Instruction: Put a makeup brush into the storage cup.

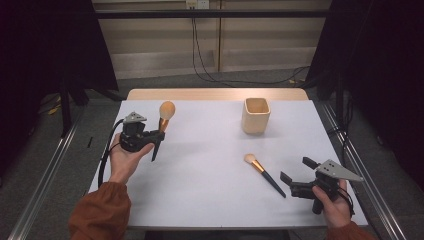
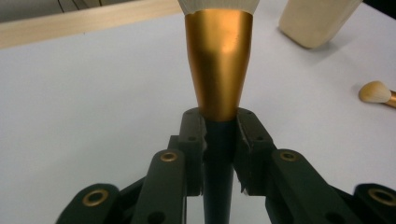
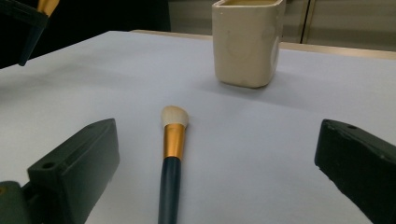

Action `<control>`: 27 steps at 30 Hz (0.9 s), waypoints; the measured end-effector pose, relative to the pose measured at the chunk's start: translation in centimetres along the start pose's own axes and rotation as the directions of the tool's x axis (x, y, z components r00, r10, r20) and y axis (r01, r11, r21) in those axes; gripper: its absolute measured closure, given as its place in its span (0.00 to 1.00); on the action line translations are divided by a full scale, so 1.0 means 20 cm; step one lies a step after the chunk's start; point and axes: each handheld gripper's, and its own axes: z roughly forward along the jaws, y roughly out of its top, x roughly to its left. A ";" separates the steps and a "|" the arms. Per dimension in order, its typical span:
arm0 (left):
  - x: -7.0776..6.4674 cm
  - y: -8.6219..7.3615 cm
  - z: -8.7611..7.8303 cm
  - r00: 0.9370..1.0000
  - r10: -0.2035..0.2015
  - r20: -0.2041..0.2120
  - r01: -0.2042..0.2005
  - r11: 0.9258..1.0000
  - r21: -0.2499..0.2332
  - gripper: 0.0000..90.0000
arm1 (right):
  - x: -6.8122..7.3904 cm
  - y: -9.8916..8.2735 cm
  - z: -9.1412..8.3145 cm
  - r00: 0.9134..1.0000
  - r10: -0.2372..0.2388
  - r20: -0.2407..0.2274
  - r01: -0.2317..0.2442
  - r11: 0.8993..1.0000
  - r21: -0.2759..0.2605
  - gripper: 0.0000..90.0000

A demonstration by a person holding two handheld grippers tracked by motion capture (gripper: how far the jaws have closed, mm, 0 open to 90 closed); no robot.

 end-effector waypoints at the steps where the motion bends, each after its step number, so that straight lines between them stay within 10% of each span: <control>1: 0.00 0.00 0.00 1.000 0.017 0.003 -0.017 1.000 -0.019 0.83 | 0.00 0.00 0.00 1.000 0.009 0.001 -0.009 1.000 -0.006 0.00; 8: -0.01 -0.05 -0.01 0.998 0.052 0.035 -0.047 0.990 -0.132 0.83 | 0.00 0.00 0.00 1.000 0.003 -0.008 -0.003 1.000 -0.010 0.00; 27: -0.08 -0.13 -0.06 0.994 0.025 0.109 0.001 0.972 -0.234 0.83 | 0.02 0.01 0.00 0.999 0.019 -0.050 -0.020 1.000 -0.023 0.00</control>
